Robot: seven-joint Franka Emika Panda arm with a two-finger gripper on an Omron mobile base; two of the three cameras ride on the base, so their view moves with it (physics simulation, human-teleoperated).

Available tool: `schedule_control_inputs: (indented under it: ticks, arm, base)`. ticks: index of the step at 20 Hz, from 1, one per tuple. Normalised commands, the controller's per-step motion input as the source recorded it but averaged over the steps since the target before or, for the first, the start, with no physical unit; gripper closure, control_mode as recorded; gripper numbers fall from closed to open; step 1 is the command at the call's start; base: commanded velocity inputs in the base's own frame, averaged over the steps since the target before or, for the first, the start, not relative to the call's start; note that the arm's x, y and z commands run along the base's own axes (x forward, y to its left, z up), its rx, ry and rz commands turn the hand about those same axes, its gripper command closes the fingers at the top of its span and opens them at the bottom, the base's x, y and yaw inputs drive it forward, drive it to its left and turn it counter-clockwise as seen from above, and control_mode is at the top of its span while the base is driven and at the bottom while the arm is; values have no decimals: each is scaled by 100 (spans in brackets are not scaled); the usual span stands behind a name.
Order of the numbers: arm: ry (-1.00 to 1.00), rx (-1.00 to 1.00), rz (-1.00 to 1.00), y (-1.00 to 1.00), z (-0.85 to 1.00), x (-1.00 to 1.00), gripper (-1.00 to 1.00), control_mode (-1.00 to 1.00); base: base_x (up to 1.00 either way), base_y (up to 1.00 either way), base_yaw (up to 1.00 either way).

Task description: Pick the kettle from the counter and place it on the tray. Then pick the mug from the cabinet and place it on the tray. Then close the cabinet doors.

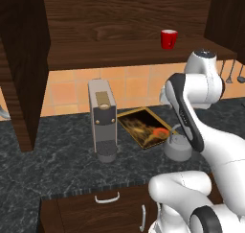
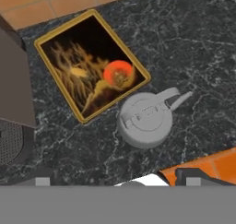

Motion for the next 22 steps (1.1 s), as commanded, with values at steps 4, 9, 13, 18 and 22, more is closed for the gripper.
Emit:
schedule_control_inputs:
  ticks: [4, 9, 13, 18, 22]
  arm:
    - [0, 3, -15, -28, -8, 0, -100, -100]
    - [0, 2, -14, -28, -12, 0, -100, -100]
    - [0, 1, -16, -21, -19, 0, -100, -100]
    - [0, 4, -20, -25, -24, 0, -100, -100]
    - [0, 2, -15, -5, -18, 9, -100, -100]
  base:
    - [0, 0, 0]
    - [0, 0, 0]
    - [0, 0, 0]
    - [0, 0, 0]
    - [0, 0, 0]
